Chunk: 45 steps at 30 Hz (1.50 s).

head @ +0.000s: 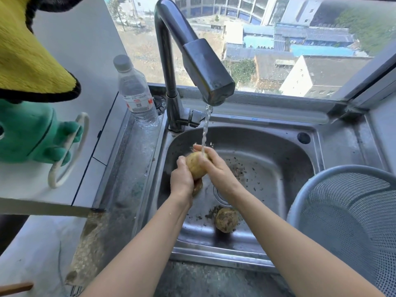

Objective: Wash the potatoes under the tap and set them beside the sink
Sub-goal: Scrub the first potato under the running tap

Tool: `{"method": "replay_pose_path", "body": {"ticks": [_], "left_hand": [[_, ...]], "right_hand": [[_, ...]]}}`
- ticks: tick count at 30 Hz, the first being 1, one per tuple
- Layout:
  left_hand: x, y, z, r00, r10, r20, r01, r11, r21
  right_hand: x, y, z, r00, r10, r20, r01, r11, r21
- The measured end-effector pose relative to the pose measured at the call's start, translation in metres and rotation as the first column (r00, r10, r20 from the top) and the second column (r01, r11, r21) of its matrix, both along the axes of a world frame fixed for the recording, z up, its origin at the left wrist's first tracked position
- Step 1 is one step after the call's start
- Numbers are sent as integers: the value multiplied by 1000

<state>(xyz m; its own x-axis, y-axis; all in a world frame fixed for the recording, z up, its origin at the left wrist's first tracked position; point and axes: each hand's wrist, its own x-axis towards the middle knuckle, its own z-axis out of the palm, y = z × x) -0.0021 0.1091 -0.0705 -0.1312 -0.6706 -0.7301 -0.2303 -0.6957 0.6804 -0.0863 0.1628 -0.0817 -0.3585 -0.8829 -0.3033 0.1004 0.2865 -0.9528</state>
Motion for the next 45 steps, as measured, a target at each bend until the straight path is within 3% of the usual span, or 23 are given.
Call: {"method": "replay_pose_path", "body": {"ticks": [2,5,8,11,13,16,18,22,26,31,36,40,42,45], "left_hand": [[-3,3,3,1000,13,-18,-13,1000,-13],[-3,5,5,998,-55,-40,58,995,80],[3,-6,8,990,-58,-127,108,897,429],[12,-13,7,954,-151,-260,274,792,546],[11,-9,6,937,-210,-278,330,790,517],[3,-1,4,952,-233,-198,292,885,364],[1,0,-2,962,-243,-125,264,944,197],[6,0,-4,970,-242,-29,242,970,6],[0,8,-2,972,-231,-50,220,961,-168],[7,1,-6,971,-224,-81,215,971,-109],[2,9,-6,963,-231,-136,205,962,-182],[10,2,-11,961,-210,-178,193,975,-108],[11,2,-12,955,-220,-200,200,973,-118],[6,9,-7,936,-285,-205,244,948,-206]], "right_hand": [[9,-4,0,996,-69,53,70,997,-21],[9,-13,3,979,-200,-42,199,980,-19],[-3,-8,6,997,-9,70,14,997,-73],[-12,-3,8,993,85,82,-78,993,-85],[-8,-9,9,998,-6,55,9,998,-55],[-4,-16,6,985,-137,105,134,990,38],[-7,-13,2,991,-86,105,78,994,78],[-8,-4,0,956,9,292,-19,999,32],[-1,-16,4,971,-185,153,178,982,59],[-14,-11,1,943,-2,334,-2,1000,12],[-4,-22,7,972,-193,132,185,980,71],[-13,-15,11,937,-75,342,75,997,11],[-15,-13,13,906,-74,417,96,995,-31],[-9,-23,16,924,-229,306,218,973,71]]}}
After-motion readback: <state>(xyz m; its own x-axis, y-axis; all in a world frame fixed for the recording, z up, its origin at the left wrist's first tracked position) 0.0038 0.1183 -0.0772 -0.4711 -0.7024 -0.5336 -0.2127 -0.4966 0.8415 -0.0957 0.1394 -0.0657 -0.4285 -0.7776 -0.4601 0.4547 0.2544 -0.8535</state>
